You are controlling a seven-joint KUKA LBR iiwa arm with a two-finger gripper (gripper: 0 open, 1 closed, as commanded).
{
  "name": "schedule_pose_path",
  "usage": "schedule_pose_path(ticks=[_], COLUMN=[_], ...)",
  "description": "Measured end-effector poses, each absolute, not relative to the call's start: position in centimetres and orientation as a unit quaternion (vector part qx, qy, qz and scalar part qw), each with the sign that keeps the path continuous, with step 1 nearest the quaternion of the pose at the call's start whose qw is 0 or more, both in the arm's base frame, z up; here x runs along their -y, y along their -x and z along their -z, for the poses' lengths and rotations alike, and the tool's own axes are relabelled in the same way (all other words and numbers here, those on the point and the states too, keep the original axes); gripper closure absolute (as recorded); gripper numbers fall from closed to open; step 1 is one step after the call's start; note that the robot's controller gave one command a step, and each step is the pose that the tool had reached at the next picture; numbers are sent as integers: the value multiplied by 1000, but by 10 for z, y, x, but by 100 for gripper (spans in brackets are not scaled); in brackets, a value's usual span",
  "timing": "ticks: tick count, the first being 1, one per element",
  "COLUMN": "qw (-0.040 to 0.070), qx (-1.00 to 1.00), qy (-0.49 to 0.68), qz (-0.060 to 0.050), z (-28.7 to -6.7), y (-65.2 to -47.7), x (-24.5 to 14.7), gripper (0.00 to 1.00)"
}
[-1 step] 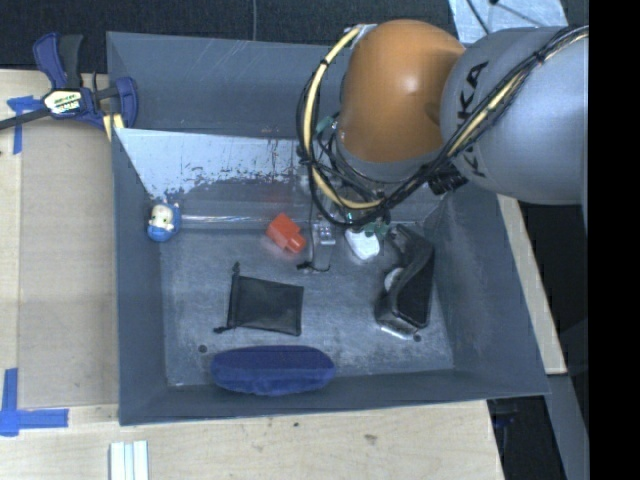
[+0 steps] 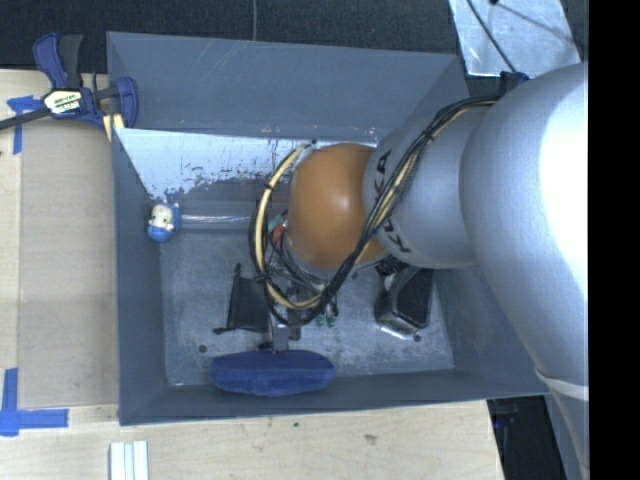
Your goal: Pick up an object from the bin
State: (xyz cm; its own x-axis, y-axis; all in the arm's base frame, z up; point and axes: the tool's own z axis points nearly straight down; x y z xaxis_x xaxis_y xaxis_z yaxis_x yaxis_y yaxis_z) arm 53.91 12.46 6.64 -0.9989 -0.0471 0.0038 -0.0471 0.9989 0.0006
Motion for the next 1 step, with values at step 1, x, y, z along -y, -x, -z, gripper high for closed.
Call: schedule_pose_path(ticks=[1], qw=[-3], qx=[1000], qy=[10], qz=[1], z=[-102], y=[-542], x=[-133], gripper=[0])
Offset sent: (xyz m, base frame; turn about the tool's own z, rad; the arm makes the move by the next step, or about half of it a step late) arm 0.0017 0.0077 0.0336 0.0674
